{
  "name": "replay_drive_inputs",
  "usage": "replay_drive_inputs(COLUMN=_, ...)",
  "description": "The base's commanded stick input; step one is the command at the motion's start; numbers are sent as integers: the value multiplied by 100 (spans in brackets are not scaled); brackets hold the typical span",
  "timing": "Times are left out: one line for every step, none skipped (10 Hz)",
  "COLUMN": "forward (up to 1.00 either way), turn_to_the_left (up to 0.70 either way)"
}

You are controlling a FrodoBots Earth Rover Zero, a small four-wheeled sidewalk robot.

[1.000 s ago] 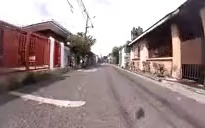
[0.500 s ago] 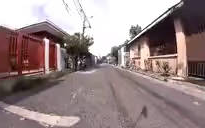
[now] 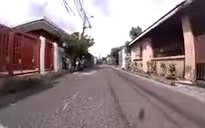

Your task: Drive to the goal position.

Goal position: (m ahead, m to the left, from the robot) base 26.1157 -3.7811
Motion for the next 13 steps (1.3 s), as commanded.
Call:
replay_drive_inputs(forward=85, turn_to_the_left=-16)
replay_drive_inputs(forward=84, turn_to_the_left=-28)
replay_drive_inputs(forward=83, turn_to_the_left=-3)
replay_drive_inputs(forward=83, turn_to_the_left=0)
replay_drive_inputs(forward=83, turn_to_the_left=0)
replay_drive_inputs(forward=83, turn_to_the_left=0)
replay_drive_inputs(forward=83, turn_to_the_left=0)
replay_drive_inputs(forward=83, turn_to_the_left=0)
replay_drive_inputs(forward=83, turn_to_the_left=0)
replay_drive_inputs(forward=82, turn_to_the_left=0)
replay_drive_inputs(forward=82, turn_to_the_left=0)
replay_drive_inputs(forward=82, turn_to_the_left=0)
replay_drive_inputs(forward=81, turn_to_the_left=0)
